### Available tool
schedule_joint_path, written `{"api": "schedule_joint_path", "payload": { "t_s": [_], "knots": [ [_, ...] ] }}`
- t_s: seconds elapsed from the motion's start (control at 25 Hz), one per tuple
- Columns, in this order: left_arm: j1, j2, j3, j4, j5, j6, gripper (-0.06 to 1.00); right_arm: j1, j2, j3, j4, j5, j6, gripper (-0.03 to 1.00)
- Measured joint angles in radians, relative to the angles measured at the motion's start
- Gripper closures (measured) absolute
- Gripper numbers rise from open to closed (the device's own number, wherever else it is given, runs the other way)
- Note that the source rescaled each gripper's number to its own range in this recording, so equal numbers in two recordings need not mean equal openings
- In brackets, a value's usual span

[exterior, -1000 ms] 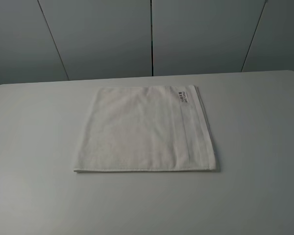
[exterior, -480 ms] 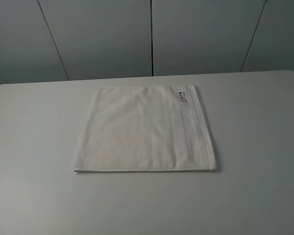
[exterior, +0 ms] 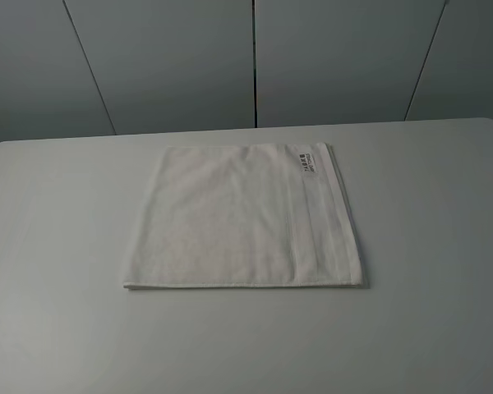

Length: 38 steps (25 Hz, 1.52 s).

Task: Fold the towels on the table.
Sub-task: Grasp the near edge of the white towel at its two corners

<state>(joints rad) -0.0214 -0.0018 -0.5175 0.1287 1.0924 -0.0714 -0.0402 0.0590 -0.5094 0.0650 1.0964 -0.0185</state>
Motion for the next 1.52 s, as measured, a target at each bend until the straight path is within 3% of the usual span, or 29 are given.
{"api": "schedule_joint_path", "payload": {
  "t_s": [1.0, 1.52],
  "knots": [
    [0.0, 0.0, 0.0, 0.004, -0.011, 0.0, -0.06, 0.0, 0.0, 0.0, 0.025, 0.0, -0.018, -0.03],
    [0.0, 0.0, 0.0, 0.011, -0.02, 0.0, -0.06, 0.0, 0.0, -0.005, -0.053, -0.013, -0.044, -0.03]
  ]
}}
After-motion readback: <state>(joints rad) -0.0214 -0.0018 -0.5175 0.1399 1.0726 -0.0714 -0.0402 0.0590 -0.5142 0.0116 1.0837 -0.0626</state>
